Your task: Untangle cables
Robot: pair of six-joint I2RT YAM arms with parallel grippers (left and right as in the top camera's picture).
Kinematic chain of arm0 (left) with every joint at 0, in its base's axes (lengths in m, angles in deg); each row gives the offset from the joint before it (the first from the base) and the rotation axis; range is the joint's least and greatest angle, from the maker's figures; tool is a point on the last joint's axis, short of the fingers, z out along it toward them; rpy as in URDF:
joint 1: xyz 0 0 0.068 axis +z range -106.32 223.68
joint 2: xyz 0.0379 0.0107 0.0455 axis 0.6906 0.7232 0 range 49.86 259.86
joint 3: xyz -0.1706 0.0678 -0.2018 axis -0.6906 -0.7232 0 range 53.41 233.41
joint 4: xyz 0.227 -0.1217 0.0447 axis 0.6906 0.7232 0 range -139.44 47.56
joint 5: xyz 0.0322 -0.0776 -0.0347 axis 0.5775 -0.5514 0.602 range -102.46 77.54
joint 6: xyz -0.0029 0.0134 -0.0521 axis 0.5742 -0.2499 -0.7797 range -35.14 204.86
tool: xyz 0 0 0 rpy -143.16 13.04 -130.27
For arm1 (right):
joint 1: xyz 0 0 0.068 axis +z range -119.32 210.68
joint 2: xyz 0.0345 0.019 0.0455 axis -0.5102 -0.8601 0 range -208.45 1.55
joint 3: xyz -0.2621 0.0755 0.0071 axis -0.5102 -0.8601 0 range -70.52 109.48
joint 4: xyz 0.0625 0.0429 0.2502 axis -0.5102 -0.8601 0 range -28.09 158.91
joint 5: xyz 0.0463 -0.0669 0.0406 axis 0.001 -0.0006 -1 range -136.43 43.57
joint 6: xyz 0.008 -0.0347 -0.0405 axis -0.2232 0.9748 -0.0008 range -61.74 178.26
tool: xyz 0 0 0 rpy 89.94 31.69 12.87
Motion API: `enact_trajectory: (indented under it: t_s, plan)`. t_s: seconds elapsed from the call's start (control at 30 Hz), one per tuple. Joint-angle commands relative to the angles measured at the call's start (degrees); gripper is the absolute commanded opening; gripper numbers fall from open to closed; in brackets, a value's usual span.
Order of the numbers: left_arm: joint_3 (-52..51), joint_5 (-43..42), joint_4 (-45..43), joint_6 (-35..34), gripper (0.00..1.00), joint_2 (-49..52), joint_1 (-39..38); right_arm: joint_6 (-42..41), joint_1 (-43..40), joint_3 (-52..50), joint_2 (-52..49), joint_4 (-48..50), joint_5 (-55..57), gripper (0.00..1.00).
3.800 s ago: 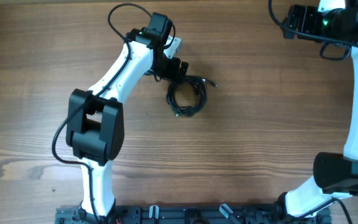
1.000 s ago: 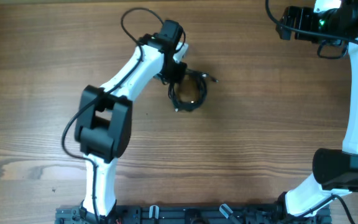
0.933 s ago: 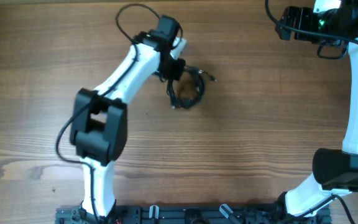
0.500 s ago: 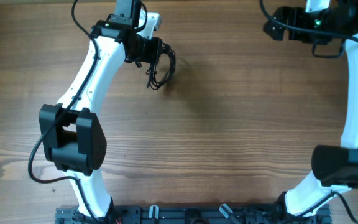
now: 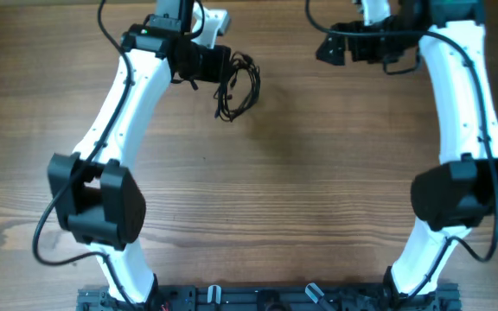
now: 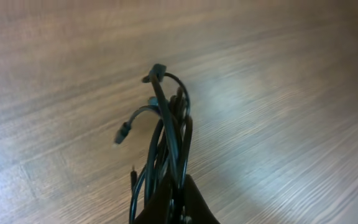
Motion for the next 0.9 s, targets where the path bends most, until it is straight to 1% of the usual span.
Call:
enact_trajectory:
  t_s: [0.0,0.17,0.43,0.53,0.63,0.87]
  plan:
    - [2.6,-3.8,-0.2,-0.1,0.04,-5.8,-0.1,3.7,2.4,0.0,-3.0,0.5,-5.9,1.0]
    - [2.6,-4.0,0.2,-0.1,0.04,-7.5,-0.1,3.2,5.9,0.0,-5.4,2.6,-7.3,1.0]
    - [2.6,-5.9,0.7,-0.2,0.04,-8.0,-0.2,3.5,11.7,-0.1,-5.9,8.5,-8.8,1.0]
    - [2.6,-5.9,0.7,-0.1,0.04,-8.4,-0.2,0.6,13.6,-0.1,-6.6,11.5,-8.6,1.0]
    - [2.6,-5.9,0.7,-0.1,0.04,-9.5,-0.2,-0.7,14.4,-0.1,-7.8,13.5,-8.5,1.0]
    - [2.6,-5.8,0.7,-0.1,0.04,-12.4,-0.2,-0.5,15.1,-0.1,-10.7,15.4,-8.8,0.99]
